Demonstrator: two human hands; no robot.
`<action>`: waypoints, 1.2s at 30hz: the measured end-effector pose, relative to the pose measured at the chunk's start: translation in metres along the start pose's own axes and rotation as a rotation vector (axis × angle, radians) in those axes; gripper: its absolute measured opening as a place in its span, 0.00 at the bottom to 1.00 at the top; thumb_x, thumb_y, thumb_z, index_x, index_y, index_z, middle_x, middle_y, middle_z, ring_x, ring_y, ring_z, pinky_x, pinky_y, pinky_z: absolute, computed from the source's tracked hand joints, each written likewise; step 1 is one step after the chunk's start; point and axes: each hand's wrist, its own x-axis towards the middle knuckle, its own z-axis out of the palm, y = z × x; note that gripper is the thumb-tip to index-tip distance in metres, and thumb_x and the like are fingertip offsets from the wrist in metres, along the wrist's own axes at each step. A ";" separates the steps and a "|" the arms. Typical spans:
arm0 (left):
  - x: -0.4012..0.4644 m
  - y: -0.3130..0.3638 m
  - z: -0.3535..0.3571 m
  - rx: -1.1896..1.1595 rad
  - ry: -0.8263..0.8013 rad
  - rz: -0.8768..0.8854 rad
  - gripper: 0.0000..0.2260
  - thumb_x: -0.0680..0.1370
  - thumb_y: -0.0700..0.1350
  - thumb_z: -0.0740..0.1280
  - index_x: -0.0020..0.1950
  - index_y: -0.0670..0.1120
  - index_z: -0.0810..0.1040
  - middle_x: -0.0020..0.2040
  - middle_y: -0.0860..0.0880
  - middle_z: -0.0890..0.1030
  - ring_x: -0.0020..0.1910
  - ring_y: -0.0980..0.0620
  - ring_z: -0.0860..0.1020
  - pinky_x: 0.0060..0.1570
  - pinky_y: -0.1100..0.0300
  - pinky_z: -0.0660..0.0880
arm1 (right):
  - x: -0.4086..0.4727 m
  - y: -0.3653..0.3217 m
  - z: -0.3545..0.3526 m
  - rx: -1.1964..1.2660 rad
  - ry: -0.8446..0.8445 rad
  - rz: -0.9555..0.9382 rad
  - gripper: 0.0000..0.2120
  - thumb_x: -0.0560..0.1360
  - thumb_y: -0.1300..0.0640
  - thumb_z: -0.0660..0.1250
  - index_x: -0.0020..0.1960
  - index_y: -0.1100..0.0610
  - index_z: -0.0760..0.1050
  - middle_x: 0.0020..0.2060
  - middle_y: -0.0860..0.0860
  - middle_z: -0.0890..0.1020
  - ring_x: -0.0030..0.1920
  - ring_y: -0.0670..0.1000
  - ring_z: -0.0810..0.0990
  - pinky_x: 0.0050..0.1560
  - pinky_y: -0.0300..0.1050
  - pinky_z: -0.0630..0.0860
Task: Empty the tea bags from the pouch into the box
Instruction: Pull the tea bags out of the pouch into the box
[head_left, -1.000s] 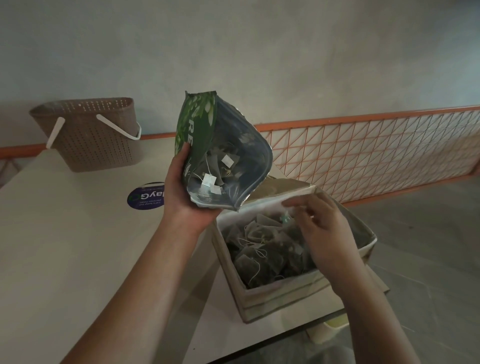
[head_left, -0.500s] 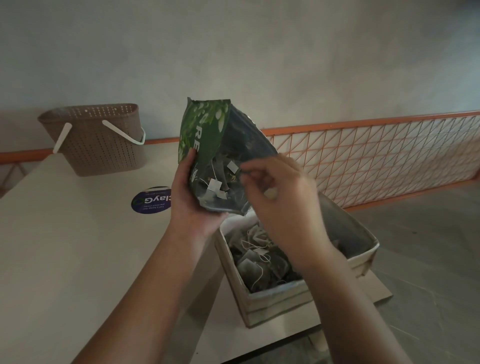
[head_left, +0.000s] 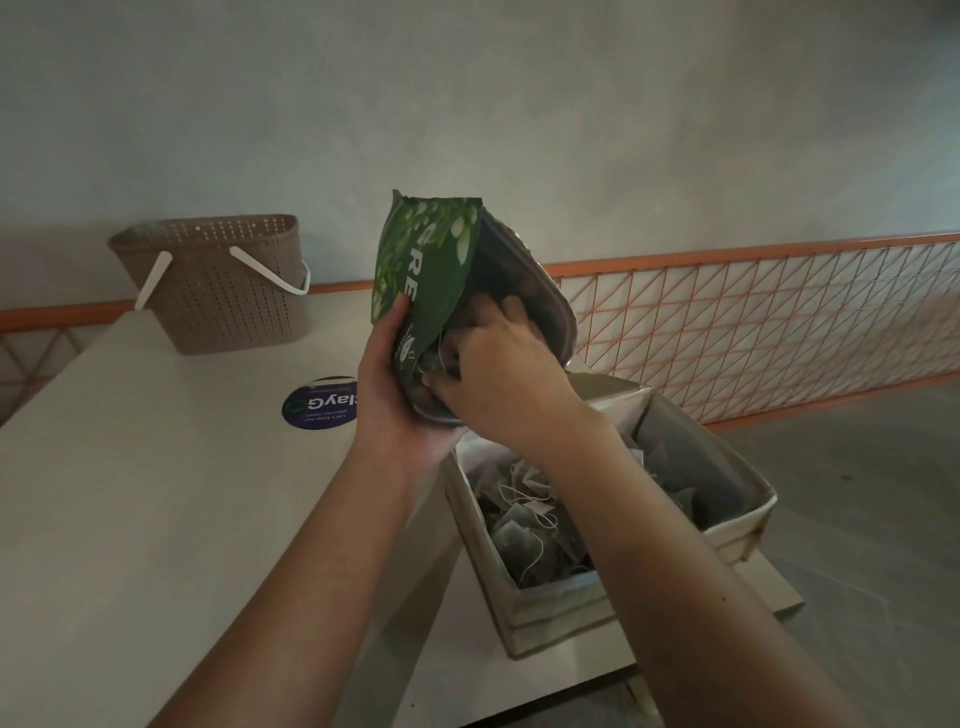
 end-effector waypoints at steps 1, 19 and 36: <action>0.000 0.001 0.000 -0.013 -0.009 0.001 0.29 0.79 0.60 0.62 0.78 0.50 0.69 0.77 0.46 0.70 0.76 0.43 0.69 0.76 0.43 0.61 | -0.001 0.001 -0.001 0.052 -0.018 -0.005 0.11 0.77 0.48 0.64 0.51 0.55 0.79 0.56 0.53 0.70 0.60 0.56 0.65 0.61 0.50 0.68; 0.005 0.000 0.008 -0.099 0.002 -0.017 0.25 0.78 0.62 0.64 0.71 0.53 0.77 0.67 0.44 0.81 0.66 0.39 0.78 0.62 0.45 0.76 | -0.029 0.037 -0.042 0.977 0.458 0.132 0.02 0.79 0.60 0.66 0.51 0.57 0.76 0.45 0.53 0.84 0.43 0.52 0.85 0.45 0.56 0.83; 0.015 -0.006 -0.005 -0.112 0.001 -0.022 0.26 0.78 0.62 0.64 0.73 0.52 0.75 0.70 0.44 0.78 0.69 0.38 0.76 0.62 0.44 0.77 | -0.066 0.054 -0.031 1.057 0.576 0.236 0.13 0.74 0.70 0.68 0.55 0.57 0.74 0.52 0.51 0.79 0.47 0.53 0.80 0.45 0.44 0.80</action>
